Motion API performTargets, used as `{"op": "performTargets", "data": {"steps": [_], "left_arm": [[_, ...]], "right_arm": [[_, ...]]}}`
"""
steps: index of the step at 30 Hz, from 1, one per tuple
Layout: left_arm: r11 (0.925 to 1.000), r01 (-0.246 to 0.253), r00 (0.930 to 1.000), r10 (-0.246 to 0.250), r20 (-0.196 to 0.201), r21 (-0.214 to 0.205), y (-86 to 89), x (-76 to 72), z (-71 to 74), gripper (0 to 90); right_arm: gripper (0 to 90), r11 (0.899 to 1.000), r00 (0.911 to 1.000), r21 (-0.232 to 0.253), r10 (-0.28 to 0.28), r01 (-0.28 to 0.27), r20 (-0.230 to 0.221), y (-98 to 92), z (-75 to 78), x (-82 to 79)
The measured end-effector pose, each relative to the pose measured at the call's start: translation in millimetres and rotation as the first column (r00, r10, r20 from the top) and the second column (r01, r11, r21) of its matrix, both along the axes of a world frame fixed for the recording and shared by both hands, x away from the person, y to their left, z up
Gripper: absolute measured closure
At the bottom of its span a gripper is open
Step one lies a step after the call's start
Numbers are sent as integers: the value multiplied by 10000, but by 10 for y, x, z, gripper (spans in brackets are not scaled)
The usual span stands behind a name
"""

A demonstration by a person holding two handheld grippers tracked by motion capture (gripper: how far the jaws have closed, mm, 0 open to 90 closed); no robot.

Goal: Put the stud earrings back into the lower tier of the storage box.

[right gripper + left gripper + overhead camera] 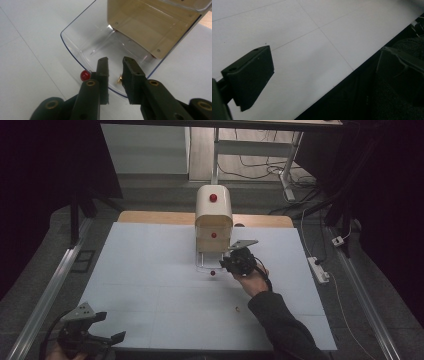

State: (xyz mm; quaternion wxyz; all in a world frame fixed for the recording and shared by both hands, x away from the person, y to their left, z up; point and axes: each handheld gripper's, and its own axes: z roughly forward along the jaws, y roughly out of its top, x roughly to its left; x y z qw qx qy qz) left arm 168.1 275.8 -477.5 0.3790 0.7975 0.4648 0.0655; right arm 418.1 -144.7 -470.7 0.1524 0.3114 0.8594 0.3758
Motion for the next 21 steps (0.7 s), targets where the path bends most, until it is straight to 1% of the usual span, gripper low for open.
{"op": "performTargets", "data": {"steps": [1,2,4,5,6,13,15,17,18,19,21], "left_arm": [[10000,-2,10000,2,5,-8,1,-1,0,7],[10000,3,10000,-3,8,-8,2,-2,1,7],[10000,15,10000,-15,2,-19,3,-3,1,7],[10000,17,10000,-17,5,-17,2,-3,1,7],[10000,29,10000,-29,7,-9,2,-4,1,7],[10000,41,10000,-41,16,-84,5,-8,1,7],[9999,50,10000,-50,19,-93,7,-7,1,7],[9999,59,10000,-59,19,-114,7,-9,1,7],[9999,92,10000,-92,14,-133,8,-11,1,7],[9998,92,10000,-91,15,-160,11,-12,1,7],[9997,61,10000,-62,-28,-232,19,-10,0,7]], "right_arm": [[734,10000,10000,0,0,0,0,0,0,0],[702,10000,10000,53,53,-53,-25,-1,8,-10],[668,9999,10000,81,96,-96,-26,4,15,-27],[668,9999,10000,81,96,-96,-26,4,15,-27],[623,9999,9999,85,124,-124,-34,5,27,-44],[485,9992,9998,400,71,-64,-190,-32,58,-94],[432,9986,9996,525,64,-51,-260,-52,65,-109],[415,9983,9996,586,26,-9,-288,-63,69,-117],[377,9975,9995,711,-30,53,-321,-91,80,-143],[352,9973,9992,739,-24,54,-402,-107,85,-156],[324,9968,9989,790,-42,79,-471,-144,92,-192]]}}
